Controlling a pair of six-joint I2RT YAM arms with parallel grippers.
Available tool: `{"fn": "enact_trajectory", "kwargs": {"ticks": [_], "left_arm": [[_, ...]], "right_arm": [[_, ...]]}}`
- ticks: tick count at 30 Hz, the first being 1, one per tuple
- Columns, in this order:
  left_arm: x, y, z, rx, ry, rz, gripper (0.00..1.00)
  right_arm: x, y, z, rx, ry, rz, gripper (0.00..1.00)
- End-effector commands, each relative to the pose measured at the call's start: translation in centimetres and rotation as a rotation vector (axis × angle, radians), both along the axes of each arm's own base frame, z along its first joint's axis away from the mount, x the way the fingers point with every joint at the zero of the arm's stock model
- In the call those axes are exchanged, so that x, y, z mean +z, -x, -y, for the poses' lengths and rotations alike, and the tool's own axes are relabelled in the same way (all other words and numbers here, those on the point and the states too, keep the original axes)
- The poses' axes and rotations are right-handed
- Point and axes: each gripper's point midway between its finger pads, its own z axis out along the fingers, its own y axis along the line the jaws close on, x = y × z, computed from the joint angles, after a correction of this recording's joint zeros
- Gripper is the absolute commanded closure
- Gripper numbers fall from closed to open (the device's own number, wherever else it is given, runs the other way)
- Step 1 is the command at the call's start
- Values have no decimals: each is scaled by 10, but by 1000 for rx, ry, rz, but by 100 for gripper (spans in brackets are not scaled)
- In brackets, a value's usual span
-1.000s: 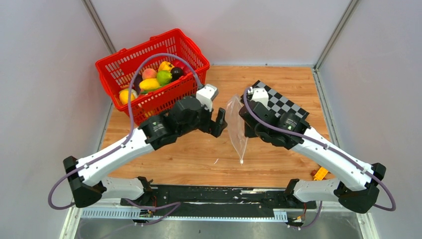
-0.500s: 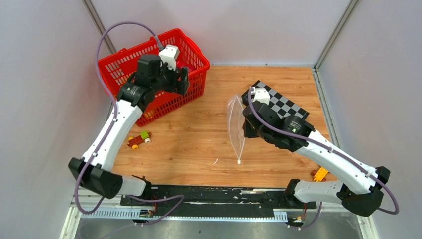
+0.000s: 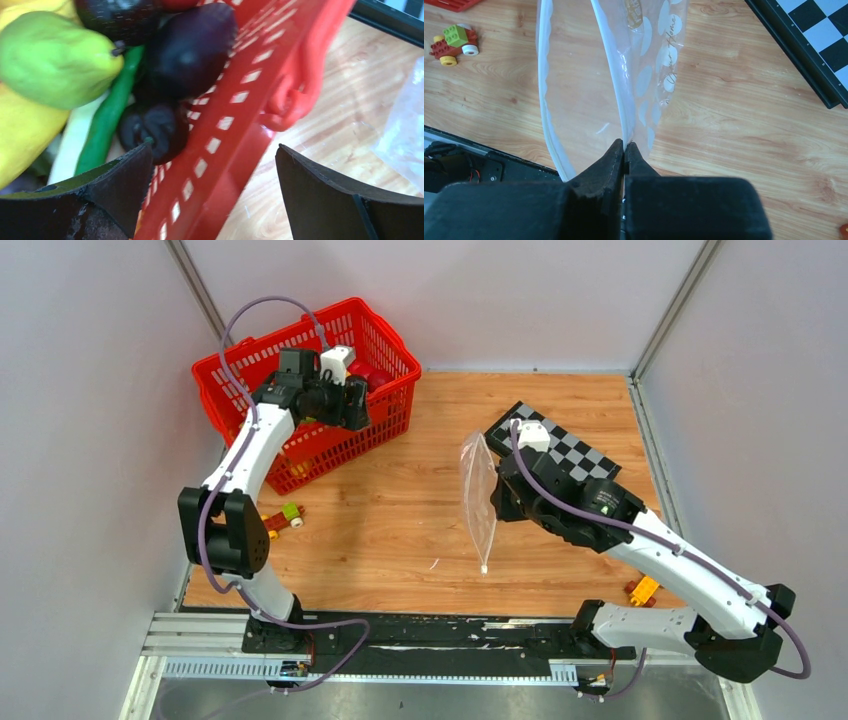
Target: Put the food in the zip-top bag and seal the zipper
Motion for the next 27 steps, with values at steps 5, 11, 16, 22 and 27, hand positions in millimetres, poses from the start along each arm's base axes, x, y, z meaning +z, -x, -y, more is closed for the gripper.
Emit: {"fn": "enact_trajectory", "kwargs": {"ticks": [5,11,16,22,27], "left_arm": [[22,57,65,-330,189,-52,1],[15,106,114,-467,187,-120,5],[17,138,154,-575,183,-118,5],[11,176,194,-682,191,-154,6],[20,205,219,-764,202,-139,7]], "right_arm": [[2,-4,10,-40,-1,34,100],[5,-10,26,-111,31,62,100],[5,-9,42,-160,48,74,100],[4,-6,64,-245,53,88,100],[0,-5,82,-296,102,82,100]]}}
